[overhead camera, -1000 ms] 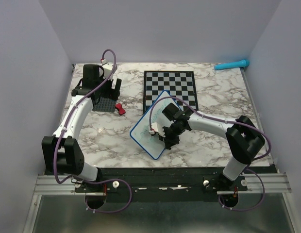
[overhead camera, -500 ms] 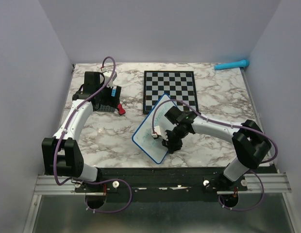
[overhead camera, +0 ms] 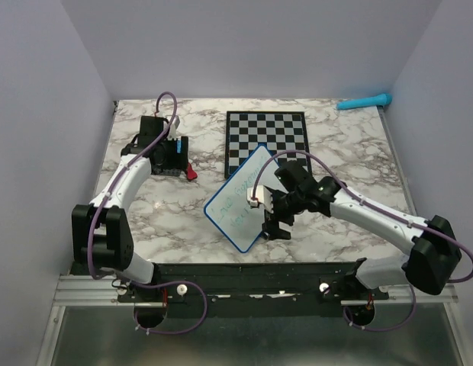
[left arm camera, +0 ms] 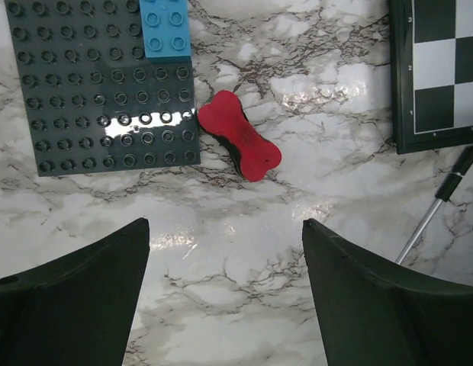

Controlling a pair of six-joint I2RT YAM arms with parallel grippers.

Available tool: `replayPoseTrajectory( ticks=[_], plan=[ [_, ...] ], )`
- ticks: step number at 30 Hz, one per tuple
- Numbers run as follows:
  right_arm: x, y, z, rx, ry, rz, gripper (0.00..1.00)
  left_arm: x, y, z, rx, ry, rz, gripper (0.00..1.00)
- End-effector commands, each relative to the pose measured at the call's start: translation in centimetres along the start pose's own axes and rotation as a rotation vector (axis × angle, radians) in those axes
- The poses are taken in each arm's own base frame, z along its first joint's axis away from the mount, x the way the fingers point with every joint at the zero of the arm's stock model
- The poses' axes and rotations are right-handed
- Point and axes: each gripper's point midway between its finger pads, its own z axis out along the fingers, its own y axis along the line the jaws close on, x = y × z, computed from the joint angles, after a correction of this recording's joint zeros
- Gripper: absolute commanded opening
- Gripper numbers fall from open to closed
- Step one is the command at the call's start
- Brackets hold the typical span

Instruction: Erase the whiteboard

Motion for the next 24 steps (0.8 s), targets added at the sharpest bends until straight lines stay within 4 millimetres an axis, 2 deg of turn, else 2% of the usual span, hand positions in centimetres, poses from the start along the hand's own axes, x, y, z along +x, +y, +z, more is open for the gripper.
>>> replayPoseTrajectory(
  ticks=[1,2,8,11,13,14,20,24],
  plan=[
    [-1.3,-0.9,-2.7,0.099,-0.061,0.037,1.00,0.1,0.3,2.7,-0.081,0.030,-0.132,0.85],
    [-1.3,-1.0,-3.1,0.110,-0.071,0.043,1.00,0.4,0.2,3.5,-0.088,0.045,-0.130,0.84],
    [-1.9,-2.2,-6.9,0.205,-0.170,0.141,1.00,-1.4,-0.6,5.6,-0.142,0.011,-0.104,0.72],
    [-2.1,-3.3,-8.3,0.255,-0.200,0.197,1.00,-1.4,-0.8,7.0,-0.180,0.026,-0.099,0.71],
    [-2.0,-3.9,-8.9,0.282,-0.210,0.230,1.00,-1.7,-0.9,7.5,-0.213,0.023,-0.097,0.68],
    [-2.1,-4.1,-9.4,0.295,-0.222,0.240,1.00,-1.2,-0.7,8.3,-0.227,0.043,-0.099,0.66],
    [-2.6,-5.2,-11.0,0.338,-0.263,0.332,1.00,-1.5,-0.2,9.5,-0.277,0.061,-0.132,0.61],
    [-3.6,-5.6,-12.0,0.345,-0.289,0.371,1.00,-0.6,-0.1,10.5,-0.298,0.100,-0.162,0.60]
  ],
)
